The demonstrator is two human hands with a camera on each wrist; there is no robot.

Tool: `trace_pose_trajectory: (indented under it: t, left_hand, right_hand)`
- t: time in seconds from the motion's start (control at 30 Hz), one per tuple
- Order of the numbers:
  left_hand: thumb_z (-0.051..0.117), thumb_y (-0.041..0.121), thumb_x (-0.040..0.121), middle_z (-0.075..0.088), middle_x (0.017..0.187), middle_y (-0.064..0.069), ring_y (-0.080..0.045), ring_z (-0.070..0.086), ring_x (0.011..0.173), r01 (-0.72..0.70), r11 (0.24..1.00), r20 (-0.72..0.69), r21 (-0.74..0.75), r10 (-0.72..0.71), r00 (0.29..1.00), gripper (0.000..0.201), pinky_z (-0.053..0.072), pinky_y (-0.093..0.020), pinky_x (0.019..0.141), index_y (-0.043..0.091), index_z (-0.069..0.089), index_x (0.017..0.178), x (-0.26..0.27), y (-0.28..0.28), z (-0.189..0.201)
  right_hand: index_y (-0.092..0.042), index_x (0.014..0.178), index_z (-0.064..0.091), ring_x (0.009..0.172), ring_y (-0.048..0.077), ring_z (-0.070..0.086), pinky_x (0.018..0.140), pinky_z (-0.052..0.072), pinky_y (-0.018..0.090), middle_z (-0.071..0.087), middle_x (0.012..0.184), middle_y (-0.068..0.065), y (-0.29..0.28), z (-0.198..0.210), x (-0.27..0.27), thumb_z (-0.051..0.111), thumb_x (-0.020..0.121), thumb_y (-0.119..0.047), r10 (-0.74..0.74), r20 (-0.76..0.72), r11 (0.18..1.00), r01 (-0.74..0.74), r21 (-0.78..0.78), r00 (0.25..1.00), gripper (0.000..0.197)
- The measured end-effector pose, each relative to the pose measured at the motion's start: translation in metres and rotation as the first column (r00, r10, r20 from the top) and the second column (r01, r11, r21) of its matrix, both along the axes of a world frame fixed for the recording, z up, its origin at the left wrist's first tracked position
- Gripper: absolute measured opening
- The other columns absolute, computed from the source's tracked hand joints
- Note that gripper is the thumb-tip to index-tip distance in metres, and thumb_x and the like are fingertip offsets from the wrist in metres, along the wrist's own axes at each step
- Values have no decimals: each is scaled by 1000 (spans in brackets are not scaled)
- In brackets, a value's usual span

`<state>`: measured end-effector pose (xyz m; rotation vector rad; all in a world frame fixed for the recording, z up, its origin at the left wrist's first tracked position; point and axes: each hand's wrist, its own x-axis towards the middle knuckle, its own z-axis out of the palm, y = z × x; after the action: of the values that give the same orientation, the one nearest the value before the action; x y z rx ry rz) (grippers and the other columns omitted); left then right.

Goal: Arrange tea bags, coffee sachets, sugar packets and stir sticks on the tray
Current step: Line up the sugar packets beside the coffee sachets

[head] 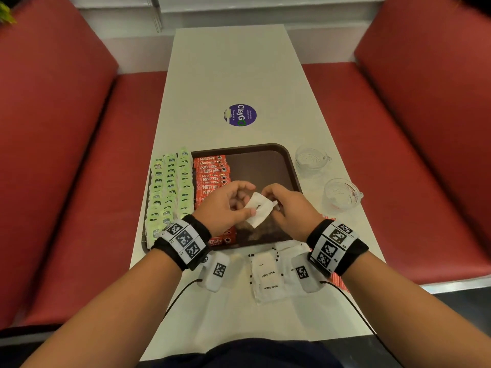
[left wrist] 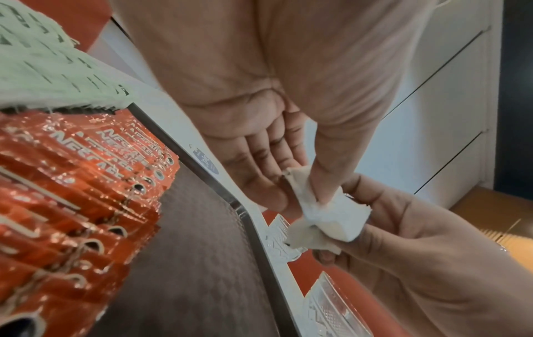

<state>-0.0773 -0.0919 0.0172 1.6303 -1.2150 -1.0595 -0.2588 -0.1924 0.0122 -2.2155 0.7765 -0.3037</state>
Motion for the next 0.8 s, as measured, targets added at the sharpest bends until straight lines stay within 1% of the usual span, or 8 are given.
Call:
trace_pose_trajectory:
  t: [0.13, 0.2, 0.3, 0.4, 0.53, 0.6, 0.7, 0.8]
  left_hand:
    - [72, 17, 89, 69, 107, 1, -17, 69, 97, -6, 1000, 61, 13, 5, 998, 33, 58, -45, 89, 30, 63, 117, 5, -6, -1]
    - [69, 34, 87, 70, 104, 2, -16, 69, 98, -61, 998, 75, 12, 59, 995, 26, 57, -48, 89, 32, 63, 112, 8, -10, -2]
    - [62, 56, 80, 72, 102, 3, -17, 69, 97, -153, 988, 101, -1, 153, 983, 38, 57, -49, 88, 31, 64, 109, 12, -19, -3]
    - [64, 50, 82, 74, 102, 5, -14, 71, 97, -187, 982, 69, -25, 188, 980, 34, 57, -50, 87, 32, 60, 111, 11, -30, -4]
    - [65, 29, 92, 75, 90, 2, -12, 72, 85, -184, 983, 95, -11, 184, 978, 22, 58, -42, 81, 28, 54, 111, 11, -44, -2]
    - [66, 27, 92, 72, 89, 4, -8, 68, 82, -151, 988, 208, -25, 153, 966, 16, 56, -33, 76, 23, 59, 107, 15, -50, 2]
    - [69, 29, 90, 70, 96, 9, -5, 64, 86, -61, 997, 334, -44, 72, 940, 16, 52, -26, 78, 21, 66, 103, 23, -59, 4]
    - [66, 35, 92, 69, 100, 8, -9, 62, 91, 32, 999, 424, -9, -25, 905, 19, 49, -29, 84, 25, 71, 107, 34, -69, 5]
  right_hand:
    - [-19, 123, 59, 90, 12, 62, 78, 49, 25, 68, 103, -2, -7, -3, 6, 52, 95, -5, 11, 0, 999, -11, 31, 1000, 32]
    - [-17, 115, 60, 84, 9, 58, 73, 44, 25, 65, 97, -4, -12, -4, 9, 48, 95, -2, -29, -7, 998, 29, 47, 1000, 28]
    - [-18, 96, 57, 73, 5, 52, 67, 38, 26, 57, 81, -8, -18, -5, 13, 45, 96, -11, -74, 11, 993, 73, 96, 997, 14]
    - [-18, 103, 62, 83, 9, 59, 71, 46, 27, 64, 91, -5, -22, -4, 18, 53, 93, -38, -56, 33, 989, 51, 140, 998, 25]
    - [-19, 115, 65, 96, 12, 62, 84, 52, 31, 68, 105, -4, -30, -7, 26, 63, 95, -29, -77, 101, 993, 67, 100, 992, 22]
    - [-19, 108, 66, 89, 12, 62, 78, 52, 33, 67, 96, -5, -36, -12, 28, 60, 97, -29, -121, 119, 984, 103, 146, 986, 15]
    - [-18, 91, 63, 72, 13, 55, 67, 46, 34, 61, 78, -4, -46, -16, 29, 59, 95, -21, -135, 113, 977, 114, 178, 984, 7]
    - [-16, 96, 65, 72, 19, 56, 66, 46, 36, 63, 79, 3, -55, -20, 31, 57, 92, -21, -144, 78, 977, 130, 168, 986, 10]
